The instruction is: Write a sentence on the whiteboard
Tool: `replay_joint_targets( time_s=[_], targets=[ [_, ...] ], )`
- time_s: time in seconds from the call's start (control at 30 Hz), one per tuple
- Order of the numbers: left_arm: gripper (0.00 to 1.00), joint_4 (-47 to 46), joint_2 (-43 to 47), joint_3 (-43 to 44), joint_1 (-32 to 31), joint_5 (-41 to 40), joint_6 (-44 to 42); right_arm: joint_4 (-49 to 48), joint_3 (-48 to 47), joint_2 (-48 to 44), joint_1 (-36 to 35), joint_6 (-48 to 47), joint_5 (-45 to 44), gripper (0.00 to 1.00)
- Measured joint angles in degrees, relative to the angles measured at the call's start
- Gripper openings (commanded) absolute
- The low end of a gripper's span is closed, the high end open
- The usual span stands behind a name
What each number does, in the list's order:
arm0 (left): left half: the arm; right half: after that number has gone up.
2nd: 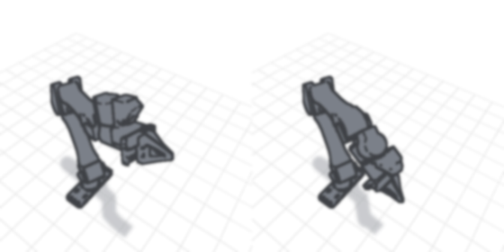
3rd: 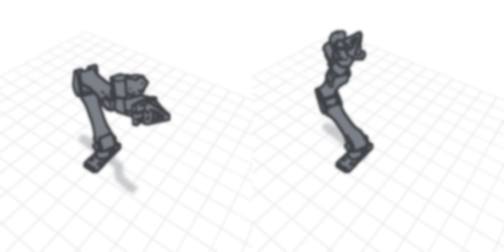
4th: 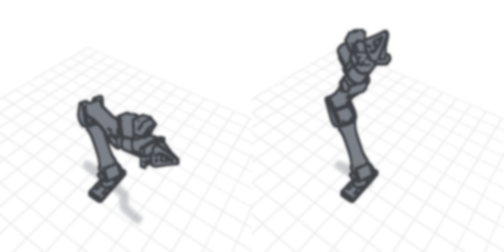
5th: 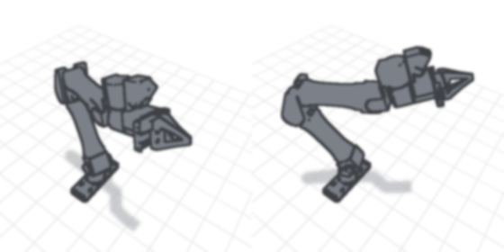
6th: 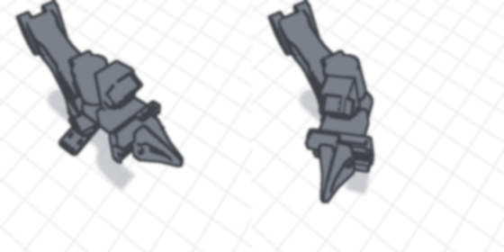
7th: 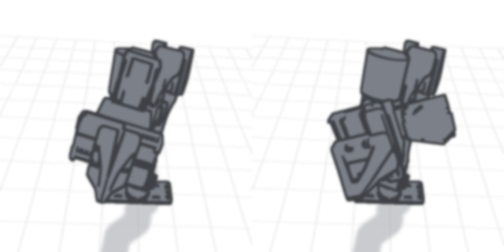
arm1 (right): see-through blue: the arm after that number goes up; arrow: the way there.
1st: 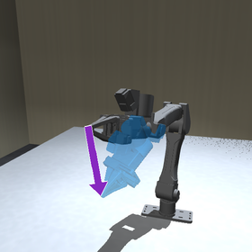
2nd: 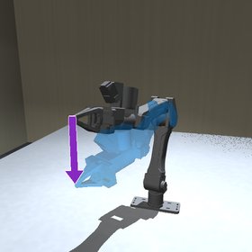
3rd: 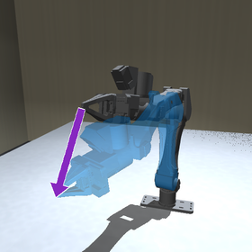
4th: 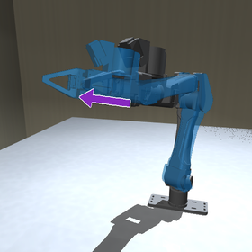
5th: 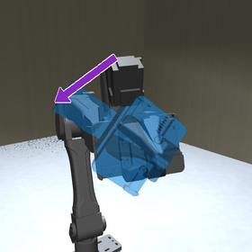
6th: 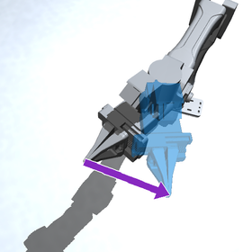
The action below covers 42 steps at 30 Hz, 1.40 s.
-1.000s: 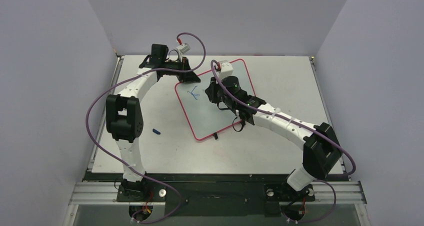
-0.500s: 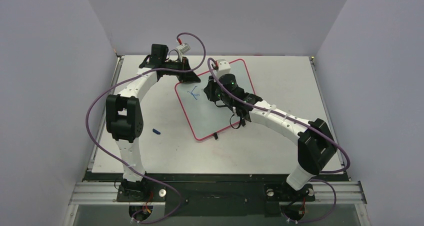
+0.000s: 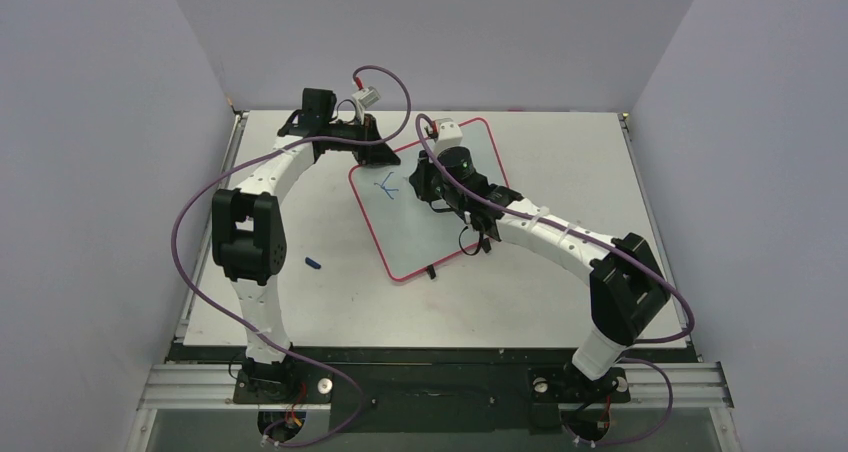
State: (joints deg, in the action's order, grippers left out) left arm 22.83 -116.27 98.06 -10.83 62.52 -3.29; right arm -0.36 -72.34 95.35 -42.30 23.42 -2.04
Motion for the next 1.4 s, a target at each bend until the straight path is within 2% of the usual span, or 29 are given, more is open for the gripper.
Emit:
replay_joint_targets(
  time_s=[0.3, 0.63, 0.93, 1.4],
  targets=[
    [0.0, 0.13, 0.0, 0.0, 0.02, -0.5, -0.33, -3.04, 3.78, -1.14, -0.07, 1.36, -0.11, 0.0],
    [0.0, 0.13, 0.0, 0.0, 0.02, -0.13, -0.35, -2.14, 6.51, -3.13, -0.55, 2.32, -0.55, 0.0],
    [0.0, 0.13, 0.15, 0.0, 0.0, 0.61, -0.39, 0.85, 3.15, -3.28, -0.87, 2.08, -0.52, 0.0],
    [0.0, 0.42, 0.35, 0.0, -0.04, 0.79, -0.55, 0.39, -3.28, -1.22, 0.28, 2.4, 0.44, 0.0]
  ],
)
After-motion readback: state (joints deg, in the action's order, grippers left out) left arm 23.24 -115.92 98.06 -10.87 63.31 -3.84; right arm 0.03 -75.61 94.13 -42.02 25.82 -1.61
